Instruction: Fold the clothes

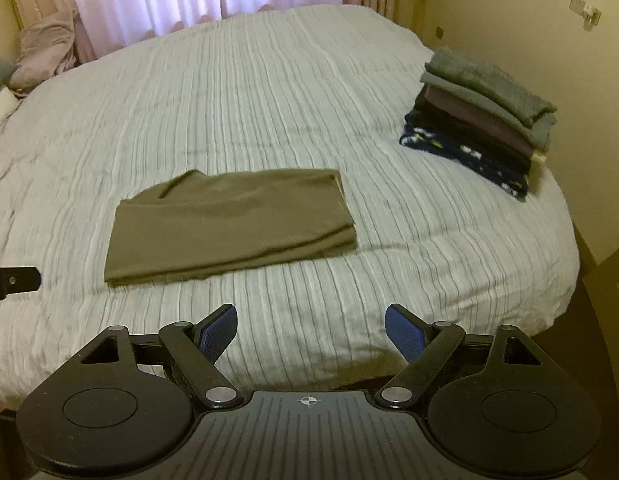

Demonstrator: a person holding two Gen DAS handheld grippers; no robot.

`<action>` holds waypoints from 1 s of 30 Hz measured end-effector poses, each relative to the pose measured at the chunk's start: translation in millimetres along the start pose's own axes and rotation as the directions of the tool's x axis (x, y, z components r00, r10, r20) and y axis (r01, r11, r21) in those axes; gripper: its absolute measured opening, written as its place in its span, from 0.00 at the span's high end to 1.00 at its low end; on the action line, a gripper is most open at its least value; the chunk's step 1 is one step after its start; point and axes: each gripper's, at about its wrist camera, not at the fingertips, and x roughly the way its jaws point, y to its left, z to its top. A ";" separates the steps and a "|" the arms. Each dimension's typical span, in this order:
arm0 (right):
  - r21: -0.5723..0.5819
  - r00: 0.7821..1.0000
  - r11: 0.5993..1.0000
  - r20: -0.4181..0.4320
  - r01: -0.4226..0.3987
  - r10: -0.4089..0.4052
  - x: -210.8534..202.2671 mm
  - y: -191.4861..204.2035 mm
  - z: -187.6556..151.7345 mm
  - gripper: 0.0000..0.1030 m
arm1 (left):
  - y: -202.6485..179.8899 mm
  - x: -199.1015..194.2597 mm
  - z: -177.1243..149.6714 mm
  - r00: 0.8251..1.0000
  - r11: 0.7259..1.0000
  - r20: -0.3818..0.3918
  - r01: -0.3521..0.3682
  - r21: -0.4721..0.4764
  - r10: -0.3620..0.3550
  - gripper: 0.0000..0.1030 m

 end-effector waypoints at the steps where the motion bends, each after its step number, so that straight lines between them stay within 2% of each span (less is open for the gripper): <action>1: 0.000 1.000 1.000 -0.007 -0.008 0.008 -0.8 -6.9 -2.8 0.18 | -5.4 -0.8 -3.7 1.000 1.000 -0.003 -0.002 -0.002 0.002 0.53; 7: -0.009 0.997 0.998 -0.045 -0.061 0.060 0.5 -28.6 -10.2 0.18 | -23.8 -5.6 -25.0 0.999 0.999 -0.022 -0.035 -0.029 0.034 0.53; 18: -0.114 0.993 0.988 -0.063 -0.106 0.100 10.3 -1.0 -5.0 0.18 | 0.3 -12.2 -44.7 0.995 0.988 -0.048 -0.094 -0.122 0.089 0.50; 24: -0.156 0.994 0.982 -0.049 -0.105 0.099 12.6 20.8 4.8 0.18 | 15.4 -6.7 -40.0 0.996 0.988 -0.060 -0.071 -0.138 0.063 0.50; 30: -0.132 0.997 0.988 -0.033 -0.078 0.074 15.3 36.9 15.1 0.18 | 30.7 0.5 -20.1 0.999 0.995 -0.041 -0.030 -0.098 0.026 0.50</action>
